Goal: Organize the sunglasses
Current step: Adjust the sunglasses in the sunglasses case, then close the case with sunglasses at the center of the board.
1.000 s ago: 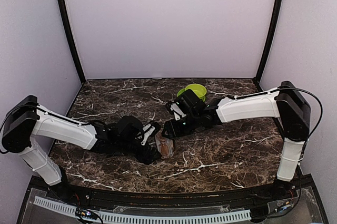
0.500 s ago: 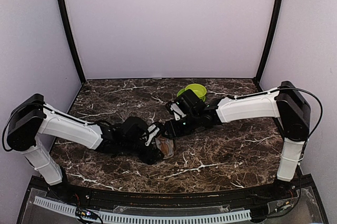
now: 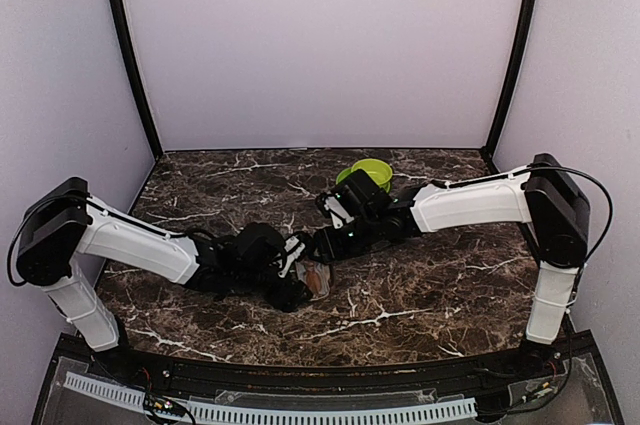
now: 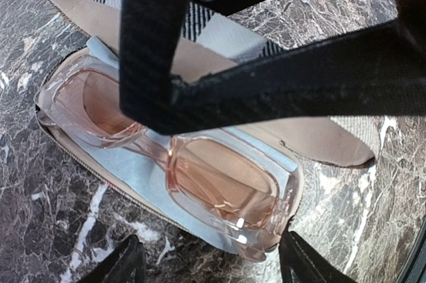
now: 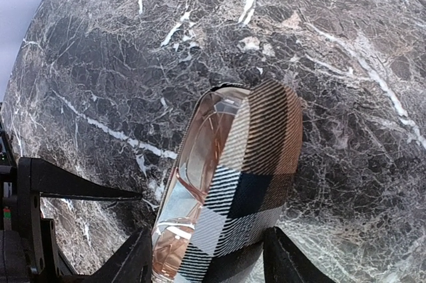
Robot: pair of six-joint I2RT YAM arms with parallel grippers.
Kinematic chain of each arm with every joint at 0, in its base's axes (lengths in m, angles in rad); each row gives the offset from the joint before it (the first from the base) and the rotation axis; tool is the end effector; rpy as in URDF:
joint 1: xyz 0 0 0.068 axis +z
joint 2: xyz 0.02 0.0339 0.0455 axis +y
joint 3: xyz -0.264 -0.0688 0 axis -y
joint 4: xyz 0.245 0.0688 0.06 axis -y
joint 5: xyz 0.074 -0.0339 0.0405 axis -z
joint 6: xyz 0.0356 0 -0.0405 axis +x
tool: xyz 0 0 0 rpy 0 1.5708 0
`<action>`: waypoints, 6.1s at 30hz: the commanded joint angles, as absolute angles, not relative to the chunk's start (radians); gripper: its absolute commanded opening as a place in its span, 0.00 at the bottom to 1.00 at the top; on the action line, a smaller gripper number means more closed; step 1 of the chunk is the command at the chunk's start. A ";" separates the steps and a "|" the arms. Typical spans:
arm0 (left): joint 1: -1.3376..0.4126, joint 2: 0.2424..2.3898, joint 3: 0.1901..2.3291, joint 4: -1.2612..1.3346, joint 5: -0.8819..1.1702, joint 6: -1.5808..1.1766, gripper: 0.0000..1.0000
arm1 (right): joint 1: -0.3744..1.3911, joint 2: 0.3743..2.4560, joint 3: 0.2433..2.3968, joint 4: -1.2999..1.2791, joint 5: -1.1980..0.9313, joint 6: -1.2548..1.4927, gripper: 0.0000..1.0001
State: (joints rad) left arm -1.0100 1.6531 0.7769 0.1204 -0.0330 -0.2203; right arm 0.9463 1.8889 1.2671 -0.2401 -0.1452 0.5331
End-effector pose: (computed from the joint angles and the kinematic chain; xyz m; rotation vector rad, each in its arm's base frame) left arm 0.1735 -0.2741 0.1516 0.9068 2.2203 -0.5651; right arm 0.2342 0.3338 0.1874 -0.6021 2.5313 0.7886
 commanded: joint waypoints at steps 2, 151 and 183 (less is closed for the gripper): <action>-1.011 1.676 0.801 0.106 -0.061 -0.217 0.70 | 0.950 1.881 1.266 -0.219 -0.172 0.535 0.57; -0.756 1.796 0.801 0.346 0.332 -0.812 0.05 | 0.997 1.936 1.284 -0.221 -0.173 0.575 0.23; -0.759 1.671 0.752 0.270 0.269 -0.760 0.06 | 0.983 1.896 1.262 -0.203 -0.184 0.581 0.26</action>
